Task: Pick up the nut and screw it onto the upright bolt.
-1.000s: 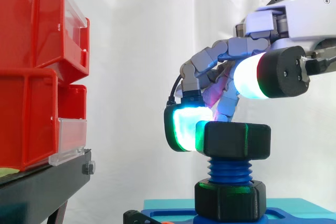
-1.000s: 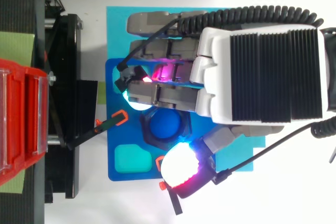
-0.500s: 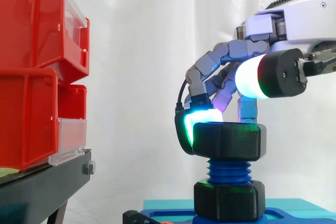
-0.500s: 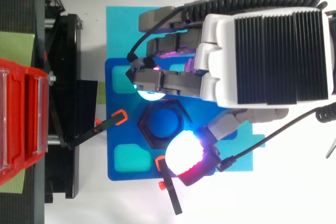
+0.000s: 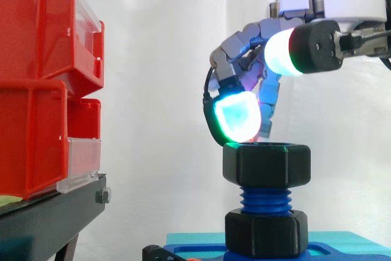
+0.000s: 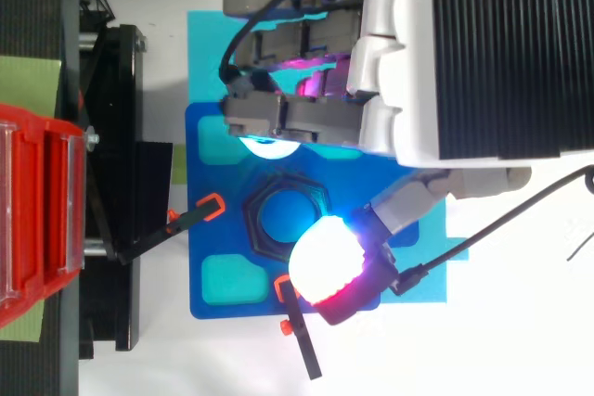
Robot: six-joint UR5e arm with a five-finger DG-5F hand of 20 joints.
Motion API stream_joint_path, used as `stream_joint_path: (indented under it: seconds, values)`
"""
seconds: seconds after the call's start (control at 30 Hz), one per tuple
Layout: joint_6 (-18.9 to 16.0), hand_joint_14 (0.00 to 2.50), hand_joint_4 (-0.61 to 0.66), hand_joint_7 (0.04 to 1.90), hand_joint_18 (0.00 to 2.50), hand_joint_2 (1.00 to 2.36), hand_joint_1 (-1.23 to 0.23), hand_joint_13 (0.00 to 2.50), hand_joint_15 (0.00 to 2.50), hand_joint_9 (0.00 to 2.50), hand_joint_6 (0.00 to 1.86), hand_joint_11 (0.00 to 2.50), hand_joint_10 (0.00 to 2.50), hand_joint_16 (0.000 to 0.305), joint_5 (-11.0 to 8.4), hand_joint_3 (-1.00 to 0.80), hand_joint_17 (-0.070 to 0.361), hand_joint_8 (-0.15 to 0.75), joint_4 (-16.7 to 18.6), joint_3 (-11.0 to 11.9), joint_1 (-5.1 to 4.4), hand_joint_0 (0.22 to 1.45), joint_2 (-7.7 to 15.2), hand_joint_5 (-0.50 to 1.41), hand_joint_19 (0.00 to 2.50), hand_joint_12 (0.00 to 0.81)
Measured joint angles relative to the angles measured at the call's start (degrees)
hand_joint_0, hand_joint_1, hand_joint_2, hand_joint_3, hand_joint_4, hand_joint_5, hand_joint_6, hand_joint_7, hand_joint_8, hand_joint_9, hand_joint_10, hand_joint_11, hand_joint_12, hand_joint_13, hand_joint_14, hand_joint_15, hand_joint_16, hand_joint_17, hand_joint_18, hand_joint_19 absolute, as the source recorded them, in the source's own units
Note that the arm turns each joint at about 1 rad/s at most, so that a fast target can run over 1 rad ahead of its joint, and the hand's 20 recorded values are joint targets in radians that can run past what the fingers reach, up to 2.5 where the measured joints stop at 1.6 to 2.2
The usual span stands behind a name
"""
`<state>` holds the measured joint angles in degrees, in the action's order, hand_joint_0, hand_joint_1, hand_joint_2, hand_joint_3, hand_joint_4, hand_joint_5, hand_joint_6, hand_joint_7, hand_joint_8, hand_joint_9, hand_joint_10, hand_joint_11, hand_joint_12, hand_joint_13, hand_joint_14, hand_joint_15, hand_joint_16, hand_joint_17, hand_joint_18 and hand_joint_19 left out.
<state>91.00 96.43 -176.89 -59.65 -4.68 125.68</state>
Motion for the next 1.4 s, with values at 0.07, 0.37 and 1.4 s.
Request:
stream_joint_path:
  seconds: [0.07, 0.37, 1.4]
  values:
    - [0.36, 0.00, 0.27, 0.89, 0.34, 1.00, -0.16, 0.67, 0.00, 1.06, 0.50, 0.00, 0.00, 0.019, -0.03, -0.50, 0.043, 0.256, -0.32, 0.38, -0.05, 0.53, 0.01, -0.07, 0.00, 0.219]
    - [0.70, 0.00, 0.22, 0.66, 0.00, 1.00, -0.11, 0.19, 0.00, 0.62, 0.50, 0.00, 0.00, 0.033, -0.59, -0.50, 0.073, 0.207, 2.03, -0.41, -1.34, 0.51, 0.08, -0.11, 0.00, 0.293]
    - [-0.48, 0.00, 0.27, 1.04, 0.00, 1.00, -0.08, 0.20, 0.00, 0.60, 0.50, 0.00, 0.00, 0.028, -2.07, -0.50, 0.064, 0.223, 0.39, -3.28, -3.97, 0.52, 0.07, -0.04, 0.00, 0.264]
